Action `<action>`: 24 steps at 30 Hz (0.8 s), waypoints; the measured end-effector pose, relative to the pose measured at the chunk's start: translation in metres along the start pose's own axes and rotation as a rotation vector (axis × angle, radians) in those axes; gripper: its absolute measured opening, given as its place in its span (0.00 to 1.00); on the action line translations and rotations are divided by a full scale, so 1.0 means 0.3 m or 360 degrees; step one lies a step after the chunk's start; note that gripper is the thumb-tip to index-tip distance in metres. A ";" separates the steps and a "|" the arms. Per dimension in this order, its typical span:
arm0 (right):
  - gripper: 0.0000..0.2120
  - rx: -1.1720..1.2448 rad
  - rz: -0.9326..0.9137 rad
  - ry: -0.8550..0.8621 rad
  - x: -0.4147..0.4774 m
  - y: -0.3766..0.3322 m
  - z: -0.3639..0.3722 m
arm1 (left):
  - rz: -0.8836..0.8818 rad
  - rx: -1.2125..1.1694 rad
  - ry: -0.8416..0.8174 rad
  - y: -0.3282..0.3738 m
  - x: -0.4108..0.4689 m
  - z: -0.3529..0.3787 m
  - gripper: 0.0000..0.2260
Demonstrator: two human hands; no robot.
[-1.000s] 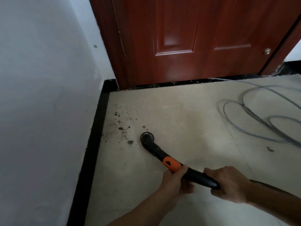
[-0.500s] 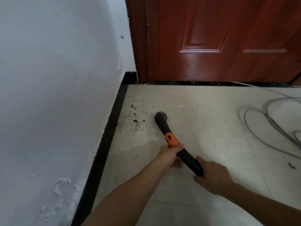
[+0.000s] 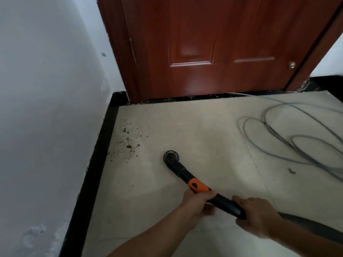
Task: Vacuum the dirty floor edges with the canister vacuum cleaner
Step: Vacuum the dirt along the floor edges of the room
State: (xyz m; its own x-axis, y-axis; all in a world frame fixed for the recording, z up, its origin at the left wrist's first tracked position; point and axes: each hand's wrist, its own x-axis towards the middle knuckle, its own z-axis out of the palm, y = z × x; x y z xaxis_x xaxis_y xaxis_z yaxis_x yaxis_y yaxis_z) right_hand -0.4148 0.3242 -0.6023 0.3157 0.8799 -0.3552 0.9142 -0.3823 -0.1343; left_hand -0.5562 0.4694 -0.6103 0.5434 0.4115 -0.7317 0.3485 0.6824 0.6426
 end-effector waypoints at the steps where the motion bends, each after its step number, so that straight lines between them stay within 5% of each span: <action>1: 0.19 0.0003 0.0030 -0.0002 -0.018 0.018 -0.010 | -0.0007 -0.0010 -0.0016 0.004 -0.007 0.034 0.15; 8: 0.21 -0.0085 -0.0167 -0.0074 -0.096 0.060 -0.010 | -0.0257 -0.0178 0.0045 -0.100 -0.106 0.015 0.18; 14: 0.23 -0.0226 -0.0445 -0.0108 0.042 -0.118 -0.003 | -0.0227 -0.0308 0.0427 -0.116 -0.157 -0.148 0.17; 24: 0.18 -0.0129 -0.0199 -0.0064 0.139 -0.360 -0.030 | 0.0089 -0.0276 0.0619 0.060 -0.090 -0.309 0.15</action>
State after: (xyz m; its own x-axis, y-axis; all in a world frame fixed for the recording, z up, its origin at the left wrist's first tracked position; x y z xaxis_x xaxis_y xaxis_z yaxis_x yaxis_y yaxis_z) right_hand -0.4980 0.4047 -0.5944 0.1893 0.9066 -0.3772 0.9638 -0.2450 -0.1052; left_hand -0.6354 0.5266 -0.6003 0.2176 0.6252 -0.7495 0.1753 0.7304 0.6602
